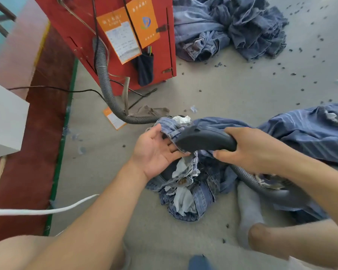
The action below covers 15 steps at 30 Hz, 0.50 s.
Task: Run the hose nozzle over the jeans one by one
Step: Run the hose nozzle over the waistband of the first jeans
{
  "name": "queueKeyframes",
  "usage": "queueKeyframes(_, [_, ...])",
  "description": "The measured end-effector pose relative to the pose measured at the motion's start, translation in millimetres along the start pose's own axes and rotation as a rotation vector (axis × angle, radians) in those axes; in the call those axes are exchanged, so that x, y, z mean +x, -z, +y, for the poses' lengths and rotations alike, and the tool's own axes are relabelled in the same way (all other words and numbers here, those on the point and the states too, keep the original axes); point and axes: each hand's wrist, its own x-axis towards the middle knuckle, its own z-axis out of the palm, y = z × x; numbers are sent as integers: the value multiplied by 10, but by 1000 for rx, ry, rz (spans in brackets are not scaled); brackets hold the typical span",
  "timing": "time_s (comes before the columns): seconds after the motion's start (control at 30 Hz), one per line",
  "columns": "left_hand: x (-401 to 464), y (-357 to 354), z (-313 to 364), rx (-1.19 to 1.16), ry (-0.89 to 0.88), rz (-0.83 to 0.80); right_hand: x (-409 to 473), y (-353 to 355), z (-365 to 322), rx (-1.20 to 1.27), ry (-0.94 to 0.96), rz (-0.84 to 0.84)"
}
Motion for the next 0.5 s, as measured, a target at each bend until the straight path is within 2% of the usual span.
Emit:
queueKeyframes(0.1, [34, 48, 17, 0, -18, 49, 146, -88, -51, 65, -53, 121])
queueKeyframes(0.2, [93, 135, 14, 12, -55, 157, 131, 75, 116, 289, -155, 275])
queueKeyframes(0.3, [200, 252, -59, 73, -148, 265, 81, 217, 292, 340, -182, 296])
queueKeyframes(0.37, [245, 365, -151, 256, -194, 297, 74, 187, 339, 281, -188, 266])
queueKeyframes(0.4, [248, 415, -218, 421, -197, 320, 71, 142, 345, 269, -183, 239])
queueKeyframes(0.47, [262, 531, -380, 711, -152, 400, 79, 38, 336, 209, -167, 185])
queueKeyframes(0.5, [273, 586, -442, 763, -108, 435, 90, -6, 328, 149, -156, 174])
